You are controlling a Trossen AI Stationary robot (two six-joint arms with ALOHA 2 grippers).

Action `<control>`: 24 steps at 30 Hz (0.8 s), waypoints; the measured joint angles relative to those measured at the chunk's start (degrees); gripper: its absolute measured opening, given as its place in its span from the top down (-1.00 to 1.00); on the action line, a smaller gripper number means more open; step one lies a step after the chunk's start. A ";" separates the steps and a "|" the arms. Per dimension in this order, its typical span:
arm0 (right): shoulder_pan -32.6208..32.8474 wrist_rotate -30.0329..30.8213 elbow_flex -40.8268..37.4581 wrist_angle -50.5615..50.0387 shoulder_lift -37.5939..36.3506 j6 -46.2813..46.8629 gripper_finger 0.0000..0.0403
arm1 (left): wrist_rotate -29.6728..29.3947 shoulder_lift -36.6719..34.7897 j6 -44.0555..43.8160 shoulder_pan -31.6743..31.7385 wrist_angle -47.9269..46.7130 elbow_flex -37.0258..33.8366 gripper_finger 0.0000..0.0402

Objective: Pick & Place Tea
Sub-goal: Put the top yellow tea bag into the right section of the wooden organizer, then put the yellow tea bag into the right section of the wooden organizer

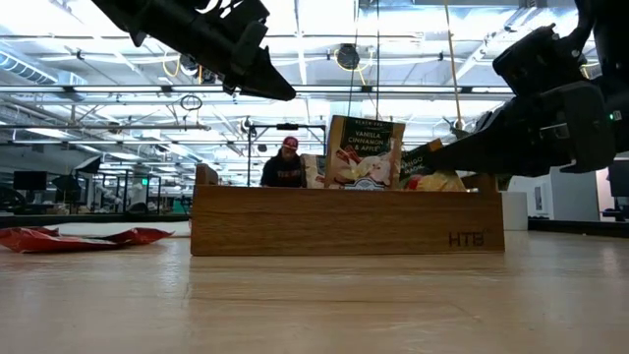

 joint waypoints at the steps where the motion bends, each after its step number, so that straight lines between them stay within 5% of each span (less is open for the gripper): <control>1: 0.00 0.01 0.00 0.00 -0.02 -0.38 0.98 | 0.00 0.00 0.00 0.00 -0.01 0.00 0.64; 19: 0.02 0.50 -0.02 5.81 -0.83 -11.22 0.35 | -0.02 0.00 0.04 0.00 -0.07 0.00 0.64; 24: 0.09 6.05 -0.02 7.77 -5.47 -17.68 0.30 | -0.04 0.00 -0.43 0.00 -0.18 0.00 0.64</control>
